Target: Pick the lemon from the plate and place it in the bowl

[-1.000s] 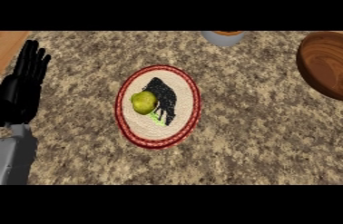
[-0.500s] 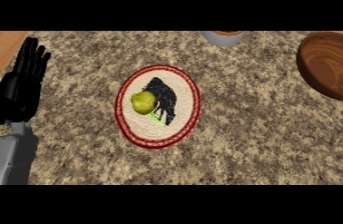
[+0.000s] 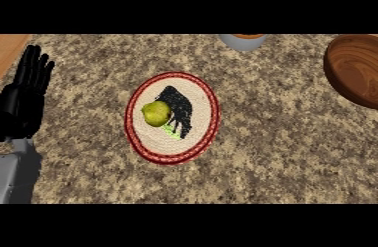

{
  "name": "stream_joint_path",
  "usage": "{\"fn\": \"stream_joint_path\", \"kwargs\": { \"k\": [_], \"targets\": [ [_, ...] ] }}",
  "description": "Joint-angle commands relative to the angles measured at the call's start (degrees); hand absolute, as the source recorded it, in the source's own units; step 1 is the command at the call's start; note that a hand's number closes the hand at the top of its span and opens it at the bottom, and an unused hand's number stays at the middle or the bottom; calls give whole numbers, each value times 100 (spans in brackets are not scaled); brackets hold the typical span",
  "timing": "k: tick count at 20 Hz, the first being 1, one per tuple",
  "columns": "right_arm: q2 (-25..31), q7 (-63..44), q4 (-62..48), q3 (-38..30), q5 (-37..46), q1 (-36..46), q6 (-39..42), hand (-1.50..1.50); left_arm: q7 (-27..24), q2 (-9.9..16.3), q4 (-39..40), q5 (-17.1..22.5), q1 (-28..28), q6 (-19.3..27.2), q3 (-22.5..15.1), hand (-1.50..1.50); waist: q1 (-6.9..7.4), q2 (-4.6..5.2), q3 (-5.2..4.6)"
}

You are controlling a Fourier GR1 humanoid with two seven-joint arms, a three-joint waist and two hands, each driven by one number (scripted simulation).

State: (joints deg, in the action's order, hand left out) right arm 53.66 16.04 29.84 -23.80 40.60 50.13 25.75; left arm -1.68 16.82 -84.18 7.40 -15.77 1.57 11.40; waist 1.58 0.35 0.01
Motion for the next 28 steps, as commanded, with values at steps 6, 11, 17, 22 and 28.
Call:
{"fn": "stream_joint_path", "kwargs": {
  "k": [6,11,17,22,28],
  "targets": [
    [-550,-508,-970,137,470,-48,-1428,150,-173,171,349,125,-161,-188,237,0,23,52,8],
    [-872,-541,-1553,-310,56,59,-1590,-150,-65,-75,-106,18,154,-84,-16,0,105,62,18],
    [-1124,92,-1598,-1025,-692,78,-1929,-150,147,221,84,150,-206,-205,197,0,64,71,23],
    [-771,421,-1509,-1641,-1185,-46,-2654,-150,116,-52,-259,64,73,-82,-5,0,98,67,28],
    [-35,305,-1759,-2199,-1648,-252,-2602,-150,78,-20,-225,126,114,-152,62,0,62,77,29]
  ]
}}
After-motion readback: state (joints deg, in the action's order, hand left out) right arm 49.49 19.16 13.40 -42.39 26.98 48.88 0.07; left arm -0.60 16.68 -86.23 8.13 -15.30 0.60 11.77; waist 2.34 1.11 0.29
